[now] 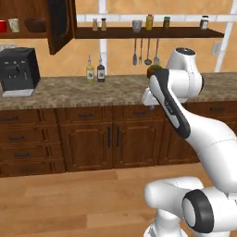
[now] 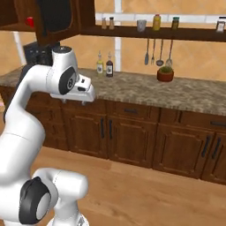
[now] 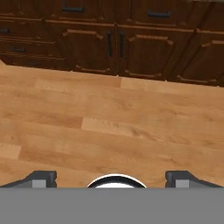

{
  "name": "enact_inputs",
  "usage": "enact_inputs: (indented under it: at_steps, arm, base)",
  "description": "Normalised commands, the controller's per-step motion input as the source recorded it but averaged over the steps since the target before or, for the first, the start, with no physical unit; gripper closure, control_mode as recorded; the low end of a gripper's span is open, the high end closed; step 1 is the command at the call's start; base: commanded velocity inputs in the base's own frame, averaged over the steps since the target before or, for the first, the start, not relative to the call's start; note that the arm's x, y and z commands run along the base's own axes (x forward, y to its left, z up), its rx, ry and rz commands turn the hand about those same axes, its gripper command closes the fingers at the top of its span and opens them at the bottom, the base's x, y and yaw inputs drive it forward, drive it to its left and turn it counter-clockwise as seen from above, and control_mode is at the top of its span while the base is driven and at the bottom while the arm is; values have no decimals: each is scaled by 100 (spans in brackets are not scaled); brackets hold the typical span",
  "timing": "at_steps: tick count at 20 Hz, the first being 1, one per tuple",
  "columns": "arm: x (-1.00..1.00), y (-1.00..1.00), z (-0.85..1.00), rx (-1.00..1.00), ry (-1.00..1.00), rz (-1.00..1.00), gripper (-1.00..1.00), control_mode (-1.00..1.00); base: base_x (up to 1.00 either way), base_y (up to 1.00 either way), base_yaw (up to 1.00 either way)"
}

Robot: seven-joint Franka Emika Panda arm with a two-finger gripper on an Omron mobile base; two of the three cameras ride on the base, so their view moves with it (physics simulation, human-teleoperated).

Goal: Gather all objects into one cabinet and sort the glasses and bowls to opposite sides.

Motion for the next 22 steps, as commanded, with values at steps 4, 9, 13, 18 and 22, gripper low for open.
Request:
enact_inputs:
  at_steps: [4, 9, 13, 18, 22]
  arm:
    - [0, 0, 0, 0, 0, 0, -100, 100]
    - [0, 0, 0, 0, 0, 0, -100, 100]
    - [0, 0, 0, 0, 0, 0, -100, 100]
    - [0, 0, 0, 0, 0, 0, -100, 100]
    - [0, 0, 0, 0, 0, 0, -100, 100]
  base:
    - [90, -57, 0]
    - [100, -6, 0]
    - [100, -46, -2]
    - [95, -61, -20]
    - [34, 89, -37]
